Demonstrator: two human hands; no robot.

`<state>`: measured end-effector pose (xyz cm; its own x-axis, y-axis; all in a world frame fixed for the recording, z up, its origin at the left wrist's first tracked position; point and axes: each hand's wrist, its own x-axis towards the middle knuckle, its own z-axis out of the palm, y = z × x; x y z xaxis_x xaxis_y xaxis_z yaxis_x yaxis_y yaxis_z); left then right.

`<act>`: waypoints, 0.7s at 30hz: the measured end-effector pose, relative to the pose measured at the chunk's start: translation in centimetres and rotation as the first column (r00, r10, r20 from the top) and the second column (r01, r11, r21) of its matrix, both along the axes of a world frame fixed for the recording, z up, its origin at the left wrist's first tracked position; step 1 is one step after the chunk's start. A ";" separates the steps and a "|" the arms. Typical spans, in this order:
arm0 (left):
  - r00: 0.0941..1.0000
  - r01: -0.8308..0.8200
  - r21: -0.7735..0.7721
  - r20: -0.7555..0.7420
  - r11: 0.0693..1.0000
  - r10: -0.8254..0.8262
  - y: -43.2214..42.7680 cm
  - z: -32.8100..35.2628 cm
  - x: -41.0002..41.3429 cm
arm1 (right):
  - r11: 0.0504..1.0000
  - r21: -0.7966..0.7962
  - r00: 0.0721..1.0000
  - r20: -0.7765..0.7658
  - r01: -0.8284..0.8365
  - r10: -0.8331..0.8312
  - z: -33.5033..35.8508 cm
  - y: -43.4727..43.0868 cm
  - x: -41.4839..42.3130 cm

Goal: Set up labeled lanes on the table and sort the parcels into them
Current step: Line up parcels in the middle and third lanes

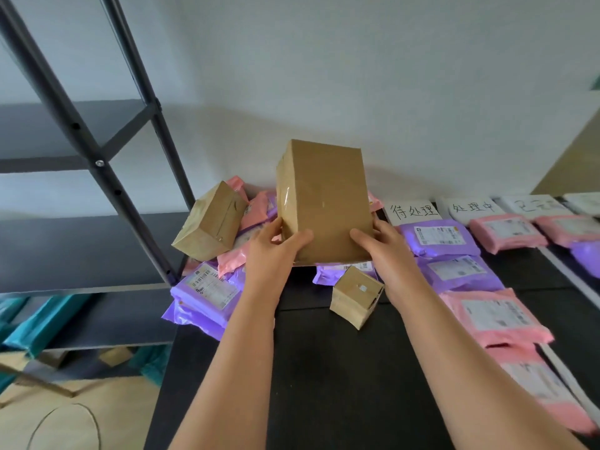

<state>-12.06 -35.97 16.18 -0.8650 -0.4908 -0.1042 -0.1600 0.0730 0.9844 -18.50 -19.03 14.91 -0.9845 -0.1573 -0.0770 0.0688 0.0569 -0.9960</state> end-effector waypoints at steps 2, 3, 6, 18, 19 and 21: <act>1.000 0.024 -0.029 0.019 0.999 -0.024 0.3 -0.1 1.1 | 0.999 -0.026 0.999 0.010 0.033 -0.032 -0.1 0.6 2.0; 0.999 0.033 -0.032 0.021 0.999 -0.032 0.5 -0.3 1.6 | 0.999 -0.027 0.999 0.009 0.040 -0.040 -0.3 1.0 2.8; 0.999 0.048 0.009 0.004 0.999 -0.048 1.2 -1.4 3.3 | 0.996 -0.009 0.996 0.006 0.085 -0.085 -0.5 2.3 4.9; 0.937 0.084 0.212 0.314 0.974 -0.149 5.1 -8.5 11.2 | 0.963 0.268 0.989 0.142 -0.011 -0.029 -5.9 8.5 11.2; 0.929 0.062 0.215 0.344 0.975 -0.135 5.9 -9.3 11.6 | 0.961 0.275 0.986 0.167 -0.040 -0.007 -6.6 9.2 11.5; 0.911 0.024 0.211 0.398 0.977 -0.108 7.4 -10.8 12.3 | 0.959 0.274 0.980 0.200 -0.069 0.013 -7.8 10.4 12.2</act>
